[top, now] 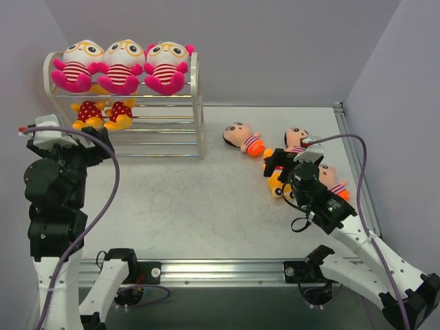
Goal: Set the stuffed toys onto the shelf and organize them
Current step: Grab a stuffed toy with the right arm, then pass the stuffed toy from the right arm to the left, then place the stuffed toy onto shelf
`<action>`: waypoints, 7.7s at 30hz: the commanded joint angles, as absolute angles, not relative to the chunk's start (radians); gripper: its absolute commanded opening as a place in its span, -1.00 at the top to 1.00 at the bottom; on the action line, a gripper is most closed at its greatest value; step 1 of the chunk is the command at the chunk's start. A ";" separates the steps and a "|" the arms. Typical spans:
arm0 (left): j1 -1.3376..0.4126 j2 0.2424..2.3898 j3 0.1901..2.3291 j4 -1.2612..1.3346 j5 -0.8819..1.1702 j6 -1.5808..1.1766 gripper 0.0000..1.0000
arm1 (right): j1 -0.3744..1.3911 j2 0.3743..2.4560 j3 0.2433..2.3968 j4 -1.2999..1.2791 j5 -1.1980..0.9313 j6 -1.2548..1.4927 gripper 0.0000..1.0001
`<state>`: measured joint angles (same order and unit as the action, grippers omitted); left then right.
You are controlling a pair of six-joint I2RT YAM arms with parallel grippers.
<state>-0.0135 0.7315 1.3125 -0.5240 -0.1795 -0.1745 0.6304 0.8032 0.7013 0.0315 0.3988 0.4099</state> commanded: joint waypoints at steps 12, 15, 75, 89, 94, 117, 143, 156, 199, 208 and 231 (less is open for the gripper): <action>-0.176 0.453 0.884 -0.405 -0.232 -0.153 -0.91 | 0.347 1.052 0.818 -0.184 0.205 0.523 -0.96; -0.195 0.427 0.836 -0.382 -0.241 -0.153 -0.91 | 0.287 1.081 0.795 -0.152 0.146 0.567 -0.90; -0.235 0.741 0.913 -0.471 0.261 -0.117 -0.93 | 0.678 1.068 0.627 0.106 0.074 0.273 1.00; -0.253 0.891 1.025 -0.594 0.529 -0.173 -0.92 | 1.044 1.120 0.816 0.215 0.158 -0.055 1.00; -0.265 0.926 1.028 -0.600 0.578 -0.190 -0.93 | 1.084 1.126 0.839 0.248 0.192 -0.077 1.00; -0.397 1.032 0.911 -0.361 0.548 -0.353 -0.58 | 1.129 1.112 0.865 0.305 0.210 -0.104 1.00; -0.396 0.838 0.681 -0.112 0.391 -0.578 0.95 | 1.129 1.033 0.833 0.252 0.400 -0.012 -0.55; -0.362 0.632 0.447 0.222 0.140 -0.960 0.95 | 1.103 0.976 0.761 0.322 0.457 0.172 -0.77; -0.360 1.058 0.635 0.535 -0.506 -1.103 0.87 | 0.963 0.716 0.611 0.285 0.446 0.190 -0.75; -0.354 1.241 0.718 0.672 -0.514 -1.085 0.86 | 0.957 0.701 0.595 0.287 0.459 0.184 -0.75; -0.347 1.489 0.808 0.931 -0.595 -1.071 0.75 | 0.953 0.724 0.594 0.278 0.463 0.183 -0.75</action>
